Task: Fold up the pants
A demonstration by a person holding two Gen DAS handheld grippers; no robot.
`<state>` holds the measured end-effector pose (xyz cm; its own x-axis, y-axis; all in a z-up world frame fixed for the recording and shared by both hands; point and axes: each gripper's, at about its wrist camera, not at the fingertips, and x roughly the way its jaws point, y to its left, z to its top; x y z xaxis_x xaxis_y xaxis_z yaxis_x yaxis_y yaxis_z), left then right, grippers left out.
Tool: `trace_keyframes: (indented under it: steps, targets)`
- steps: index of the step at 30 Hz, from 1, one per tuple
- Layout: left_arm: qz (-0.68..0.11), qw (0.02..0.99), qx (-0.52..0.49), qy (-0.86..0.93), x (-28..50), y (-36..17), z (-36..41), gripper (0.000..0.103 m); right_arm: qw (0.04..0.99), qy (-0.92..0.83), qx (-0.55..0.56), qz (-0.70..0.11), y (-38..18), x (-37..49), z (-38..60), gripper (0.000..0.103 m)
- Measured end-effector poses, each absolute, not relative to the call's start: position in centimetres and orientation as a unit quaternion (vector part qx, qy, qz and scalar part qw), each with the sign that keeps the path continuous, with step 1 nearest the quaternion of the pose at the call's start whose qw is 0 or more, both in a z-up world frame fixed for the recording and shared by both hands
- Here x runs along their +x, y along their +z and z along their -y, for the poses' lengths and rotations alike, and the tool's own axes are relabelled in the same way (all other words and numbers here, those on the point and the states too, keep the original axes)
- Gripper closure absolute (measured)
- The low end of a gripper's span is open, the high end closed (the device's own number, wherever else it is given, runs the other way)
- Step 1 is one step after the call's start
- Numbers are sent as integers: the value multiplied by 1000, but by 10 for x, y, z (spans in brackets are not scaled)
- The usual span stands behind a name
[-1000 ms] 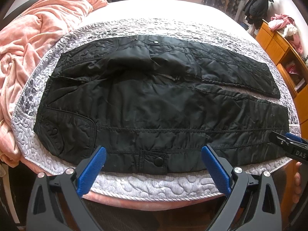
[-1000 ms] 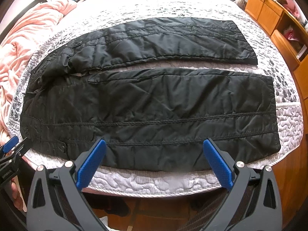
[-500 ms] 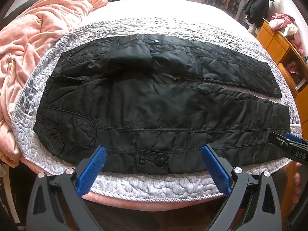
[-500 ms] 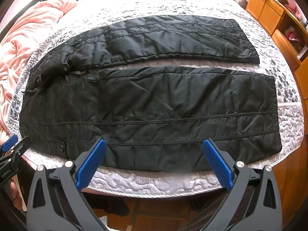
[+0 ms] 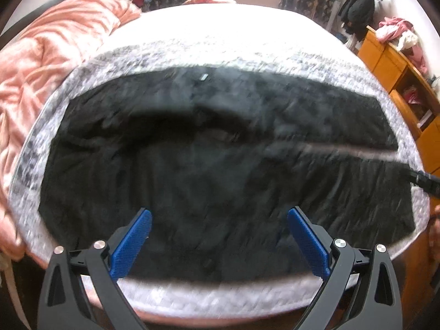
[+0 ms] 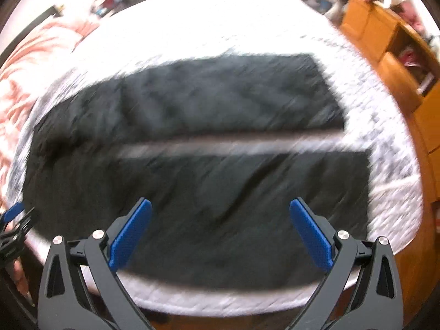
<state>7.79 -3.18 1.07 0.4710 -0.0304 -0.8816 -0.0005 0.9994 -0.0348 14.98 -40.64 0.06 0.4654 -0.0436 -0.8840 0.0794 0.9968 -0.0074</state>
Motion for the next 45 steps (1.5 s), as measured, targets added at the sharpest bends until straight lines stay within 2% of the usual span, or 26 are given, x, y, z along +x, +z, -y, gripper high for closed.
trace_keyframes:
  steps: [4,9,13,18,24,25,27,29,30,32,39,45]
  targets:
    - [-498,866,-37,-33,137,12,71,4,857,-72,9,-510,7,221,470,3]
    - [-502,863,-26,-46,223,-9,143,4,832,-75,36,-549,-20,303,531,3]
    - [-519,853,-41,-44,268,-32,171,4,819,-71,48,-568,-47,356,570,3]
    - [-521,850,-50,-54,293,-47,189,4,803,-52,71,-590,-77,399,601,3]
    - [-531,842,-38,-85,307,-58,207,4,795,-7,64,-603,-96,410,599,2]
    - [-532,841,-35,-87,307,-59,209,4,799,-2,63,-598,-95,407,599,6]
    - [-534,841,-30,-88,308,-61,210,4,809,16,54,-585,-90,401,596,35]
    - [-536,838,-31,-99,308,-62,211,4,814,36,52,-578,-81,390,594,83]
    - [-536,837,-31,-108,308,-61,213,4,814,53,56,-575,-77,386,593,88]
    - [-530,838,-27,-125,310,-56,215,4,822,78,46,-562,-64,375,589,93]
    - [-483,838,49,-251,341,-33,240,4,864,164,44,-475,-8,328,587,93]
    - [-461,804,97,-362,375,-24,265,4,873,205,23,-442,16,309,589,93]
